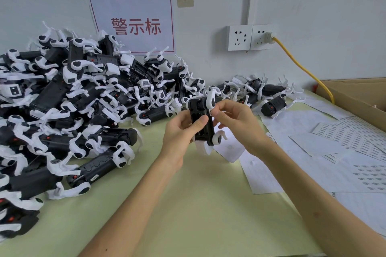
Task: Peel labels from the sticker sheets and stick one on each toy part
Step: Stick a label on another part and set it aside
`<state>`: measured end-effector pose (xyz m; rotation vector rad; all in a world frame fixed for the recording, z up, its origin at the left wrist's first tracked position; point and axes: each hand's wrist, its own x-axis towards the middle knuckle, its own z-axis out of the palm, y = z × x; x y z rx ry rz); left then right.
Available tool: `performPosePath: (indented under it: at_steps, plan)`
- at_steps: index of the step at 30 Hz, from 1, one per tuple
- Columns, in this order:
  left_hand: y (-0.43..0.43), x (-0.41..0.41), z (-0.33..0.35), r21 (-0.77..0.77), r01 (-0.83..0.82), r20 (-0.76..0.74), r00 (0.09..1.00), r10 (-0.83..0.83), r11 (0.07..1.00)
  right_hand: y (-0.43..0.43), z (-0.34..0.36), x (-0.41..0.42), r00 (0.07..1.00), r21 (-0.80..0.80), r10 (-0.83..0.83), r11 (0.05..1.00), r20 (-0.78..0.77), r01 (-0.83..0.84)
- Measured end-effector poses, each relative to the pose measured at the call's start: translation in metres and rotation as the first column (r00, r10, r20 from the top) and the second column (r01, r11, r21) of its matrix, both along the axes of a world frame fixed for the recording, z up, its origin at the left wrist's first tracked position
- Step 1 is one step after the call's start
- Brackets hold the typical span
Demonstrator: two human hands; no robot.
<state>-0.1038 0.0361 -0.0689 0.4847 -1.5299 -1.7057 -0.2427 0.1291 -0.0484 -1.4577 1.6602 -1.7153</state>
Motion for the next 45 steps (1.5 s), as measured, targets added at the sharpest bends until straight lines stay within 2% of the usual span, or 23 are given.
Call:
performPosePath:
  at_steps: [23,35,40,45]
  plan:
    - [-0.0018,0.0003,-0.0009,-0.054,-0.041,-0.025,0.999,0.04,0.998,-0.0049,-0.0071,0.0018,0.997,-0.049,-0.073,0.996,-0.029,0.072]
    - [-0.0027,0.0015,-0.0015,-0.083,-0.032,0.003,0.999,0.032,0.996,-0.0051,-0.0087,0.0006,0.997,-0.041,-0.075,0.996,0.025,0.076]
    - [-0.0012,0.0038,0.0008,-0.019,0.074,0.009,0.997,-0.073,0.997,-0.0031,-0.0052,-0.0009,0.986,-0.027,-0.052,0.998,0.158,0.057]
    - [-0.0018,0.0027,-0.0004,0.059,0.237,-0.004,0.971,-0.237,0.97,-0.0005,-0.0026,-0.0004,0.975,-0.045,0.11,0.994,0.193,-0.103]
